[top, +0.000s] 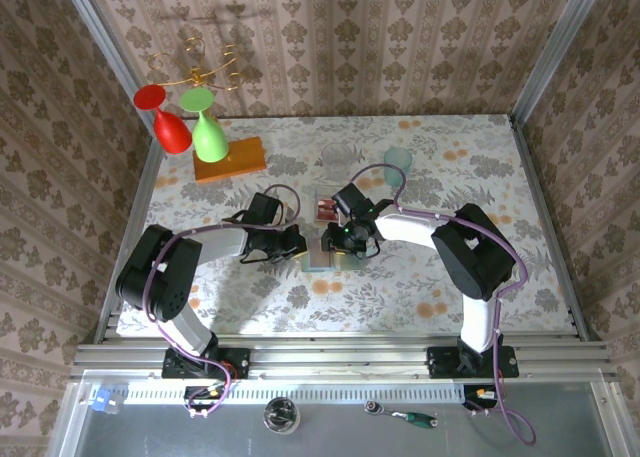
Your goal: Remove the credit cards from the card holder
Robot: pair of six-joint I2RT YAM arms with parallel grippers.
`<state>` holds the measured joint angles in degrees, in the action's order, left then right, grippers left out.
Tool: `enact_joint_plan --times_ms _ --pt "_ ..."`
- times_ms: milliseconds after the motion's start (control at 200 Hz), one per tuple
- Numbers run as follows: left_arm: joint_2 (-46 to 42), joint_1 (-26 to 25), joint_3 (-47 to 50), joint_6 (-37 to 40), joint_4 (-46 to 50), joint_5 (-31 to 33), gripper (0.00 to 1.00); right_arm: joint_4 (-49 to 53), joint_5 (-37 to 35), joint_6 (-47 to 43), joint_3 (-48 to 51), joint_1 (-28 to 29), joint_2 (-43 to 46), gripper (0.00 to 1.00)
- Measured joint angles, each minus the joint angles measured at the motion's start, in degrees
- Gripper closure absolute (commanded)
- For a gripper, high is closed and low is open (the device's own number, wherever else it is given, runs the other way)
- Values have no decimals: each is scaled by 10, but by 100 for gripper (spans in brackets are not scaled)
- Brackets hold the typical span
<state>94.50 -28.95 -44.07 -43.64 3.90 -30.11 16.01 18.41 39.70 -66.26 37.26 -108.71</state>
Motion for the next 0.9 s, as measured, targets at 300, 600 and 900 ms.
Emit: enact_joint_plan --times_ms 300,600,900 --pt "5 -2 -10 4 7 1 99 0 0 0 2 0 4 70" --pt "19 -4 -10 8 7 -1 99 -28 29 11 5 0 21 71" --pt "19 -4 -10 8 7 -1 99 -40 59 17 5 0 7 71"
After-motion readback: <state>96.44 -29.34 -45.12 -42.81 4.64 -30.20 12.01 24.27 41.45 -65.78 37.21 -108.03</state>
